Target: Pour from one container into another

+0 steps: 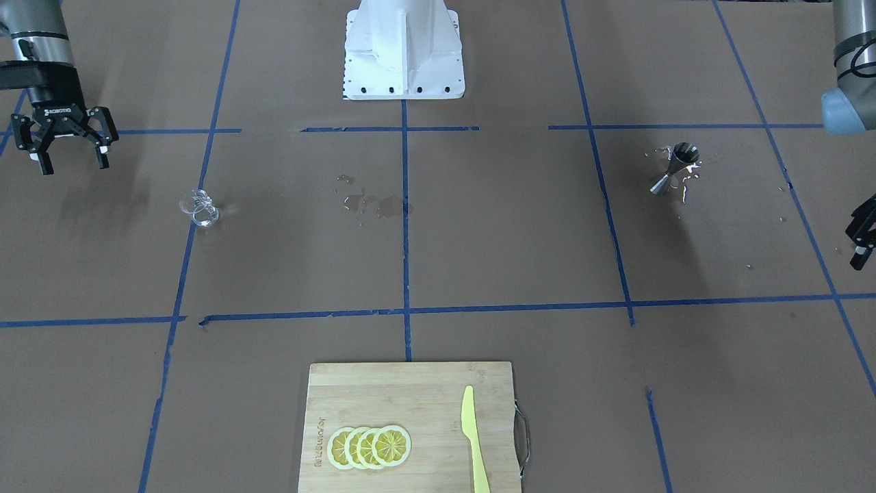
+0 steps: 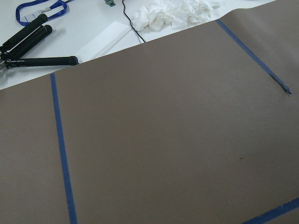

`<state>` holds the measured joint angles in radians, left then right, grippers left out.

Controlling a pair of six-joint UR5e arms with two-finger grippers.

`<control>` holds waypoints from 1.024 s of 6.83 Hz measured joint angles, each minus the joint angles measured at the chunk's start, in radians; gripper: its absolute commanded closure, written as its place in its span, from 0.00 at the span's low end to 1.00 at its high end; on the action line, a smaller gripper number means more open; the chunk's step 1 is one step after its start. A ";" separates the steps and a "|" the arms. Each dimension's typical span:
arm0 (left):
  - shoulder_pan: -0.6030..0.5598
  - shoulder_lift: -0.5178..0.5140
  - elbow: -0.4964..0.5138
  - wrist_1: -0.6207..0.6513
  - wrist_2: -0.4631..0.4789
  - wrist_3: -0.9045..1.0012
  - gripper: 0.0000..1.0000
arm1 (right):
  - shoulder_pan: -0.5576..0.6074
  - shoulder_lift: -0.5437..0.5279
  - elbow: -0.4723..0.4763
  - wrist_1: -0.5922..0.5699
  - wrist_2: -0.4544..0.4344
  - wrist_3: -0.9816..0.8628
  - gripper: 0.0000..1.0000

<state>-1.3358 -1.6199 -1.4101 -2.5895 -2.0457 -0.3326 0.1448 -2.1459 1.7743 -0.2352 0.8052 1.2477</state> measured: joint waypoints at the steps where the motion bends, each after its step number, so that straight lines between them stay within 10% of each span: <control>1: -0.044 -0.025 -0.001 0.073 -0.042 0.039 0.00 | 0.151 0.025 -0.012 0.034 0.158 -0.103 0.00; 4: -0.162 -0.061 -0.089 0.358 -0.308 0.097 0.00 | 0.825 0.181 -0.028 -0.135 0.896 -0.453 0.00; 7: -0.188 -0.022 -0.255 0.623 -0.362 0.247 0.00 | 1.250 0.323 -0.029 -0.564 1.354 -0.846 0.00</control>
<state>-1.5241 -1.6421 -1.6655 -1.9664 -2.4078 -0.0851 1.3953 -1.8225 1.7452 -0.7996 2.1596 0.4020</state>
